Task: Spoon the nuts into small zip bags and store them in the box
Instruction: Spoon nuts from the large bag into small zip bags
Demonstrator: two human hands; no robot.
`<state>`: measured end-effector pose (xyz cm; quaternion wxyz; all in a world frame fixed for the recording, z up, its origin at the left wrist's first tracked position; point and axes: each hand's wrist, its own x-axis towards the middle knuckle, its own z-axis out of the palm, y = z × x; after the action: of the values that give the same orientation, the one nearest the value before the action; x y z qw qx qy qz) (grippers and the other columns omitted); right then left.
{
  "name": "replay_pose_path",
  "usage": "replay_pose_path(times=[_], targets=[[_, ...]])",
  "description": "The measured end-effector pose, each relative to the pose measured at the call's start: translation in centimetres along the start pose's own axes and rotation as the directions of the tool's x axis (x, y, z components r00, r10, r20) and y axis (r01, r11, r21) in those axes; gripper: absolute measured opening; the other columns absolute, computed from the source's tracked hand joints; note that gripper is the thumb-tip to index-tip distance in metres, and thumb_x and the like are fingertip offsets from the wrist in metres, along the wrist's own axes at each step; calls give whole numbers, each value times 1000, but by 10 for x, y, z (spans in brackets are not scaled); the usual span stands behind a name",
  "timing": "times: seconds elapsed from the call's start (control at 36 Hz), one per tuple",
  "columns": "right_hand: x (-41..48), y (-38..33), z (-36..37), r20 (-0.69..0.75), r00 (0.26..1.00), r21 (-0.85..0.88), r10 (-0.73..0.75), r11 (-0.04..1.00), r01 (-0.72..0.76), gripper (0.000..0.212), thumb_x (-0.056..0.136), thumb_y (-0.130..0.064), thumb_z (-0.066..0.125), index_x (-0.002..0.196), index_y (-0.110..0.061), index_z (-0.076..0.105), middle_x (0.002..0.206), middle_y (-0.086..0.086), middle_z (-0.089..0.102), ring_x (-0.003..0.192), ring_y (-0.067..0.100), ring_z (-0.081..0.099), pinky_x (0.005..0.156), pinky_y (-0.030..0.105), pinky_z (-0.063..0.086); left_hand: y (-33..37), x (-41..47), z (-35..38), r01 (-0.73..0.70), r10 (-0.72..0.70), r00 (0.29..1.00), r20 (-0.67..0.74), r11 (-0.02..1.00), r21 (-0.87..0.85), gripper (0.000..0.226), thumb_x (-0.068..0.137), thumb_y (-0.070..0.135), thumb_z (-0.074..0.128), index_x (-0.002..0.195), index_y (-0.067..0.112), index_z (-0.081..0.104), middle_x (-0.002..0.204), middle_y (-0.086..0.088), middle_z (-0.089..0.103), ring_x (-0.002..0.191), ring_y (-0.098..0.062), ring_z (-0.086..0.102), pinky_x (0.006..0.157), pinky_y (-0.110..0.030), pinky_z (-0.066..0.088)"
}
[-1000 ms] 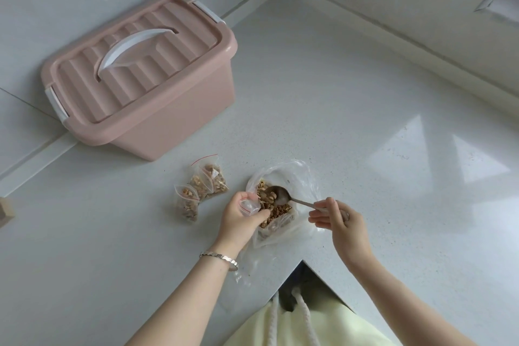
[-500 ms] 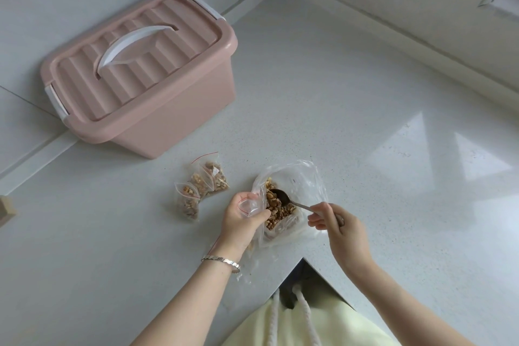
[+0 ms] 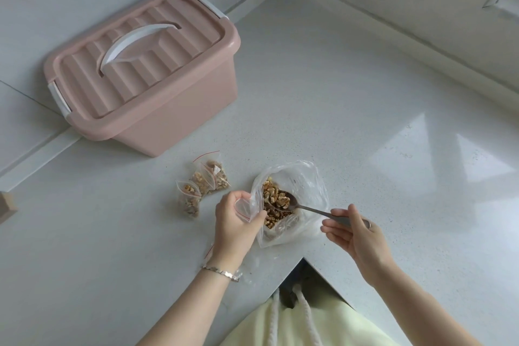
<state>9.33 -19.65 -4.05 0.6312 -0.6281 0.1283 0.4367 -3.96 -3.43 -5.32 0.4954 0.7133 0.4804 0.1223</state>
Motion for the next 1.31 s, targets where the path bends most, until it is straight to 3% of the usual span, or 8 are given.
replay_pose_path(times=[0.22, 0.39, 0.58, 0.78, 0.89, 1.0, 1.17, 1.31], targets=[[-24, -35, 6, 38, 984, -57, -175, 983, 177, 39, 97, -29, 37, 86, -3, 64, 69, 14, 70, 65, 23, 69, 57, 23, 56, 11, -6, -1, -121, 124, 992, -26, 987, 105, 33, 72, 16, 77, 95, 21, 53, 92, 7, 60, 90, -10, 55, 72, -4, 37], [-44, -46, 19, 58, 953, -79, -298, 950, 302, 40, 95, -31, 37, 83, -4, 65, 71, 16, 70, 67, 26, 69, 60, 25, 57, 30, -4, 6, -137, 139, 989, -59, 990, 36, 32, 72, 17, 77, 94, 16, 55, 87, 9, 61, 82, -1, 53, 67, 4, 36], [-58, -44, 26, 79, 875, -187, -477, 855, 483, 42, 83, -38, 40, 81, -5, 66, 70, 12, 70, 67, 25, 69, 59, 22, 55, 41, -2, 14, -165, 165, 985, -45, 986, -7, 37, 70, 19, 79, 96, 21, 53, 87, 18, 57, 82, 11, 52, 70, 0, 41], [-68, -38, 27, 126, 787, -275, -603, 741, 612, 59, 71, -77, 45, 75, -23, 70, 74, 2, 72, 70, 14, 69, 63, 19, 53, 46, -3, 21, -177, 176, 984, -24, 984, -22, 31, 70, 18, 78, 91, 19, 54, 80, 14, 60, 72, 6, 56, 63, -2, 41], [-70, -35, 24, 194, 710, -375, -677, 618, 691, 45, 82, -68, 40, 82, -32, 68, 74, -12, 71, 71, 7, 67, 66, 14, 50, 43, -2, 22, -203, 201, 979, -29, 978, -40, 30, 70, 20, 78, 91, 16, 57, 83, 14, 63, 84, 5, 57, 68, -3, 42], [-68, -31, 20, 240, 601, -382, -763, 495, 781, 38, 93, -51, 39, 82, -30, 68, 79, -14, 70, 72, 2, 67, 67, 12, 50, 39, -2, 22, -210, 210, 977, -31, 978, -16, 29, 71, 19, 78, 90, 17, 56, 85, 10, 64, 79, 4, 58, 72, -2, 40], [-52, -35, 14, 109, 740, -425, -664, 642, 638, 32, 87, -45, 43, 73, -28, 66, 73, -11, 70, 68, 4, 66, 64, 14, 51, 33, -10, 10, -198, 194, 973, -123, 980, -23, 38, 74, 13, 75, 83, 35, 45, 82, 17, 59, 81, 9, 55, 69, 3, 36], [-25, -18, 6, 132, 857, -610, -499, 640, 467, 24, 90, -34, 43, 78, -29, 63, 65, -6, 68, 68, 2, 64, 67, 22, 53, 14, -5, 0, -100, 112, 986, -125, 990, 98, 33, 76, 19, 74, 95, 26, 49, 93, 9, 61, 89, -11, 57, 79, -23, 47]])
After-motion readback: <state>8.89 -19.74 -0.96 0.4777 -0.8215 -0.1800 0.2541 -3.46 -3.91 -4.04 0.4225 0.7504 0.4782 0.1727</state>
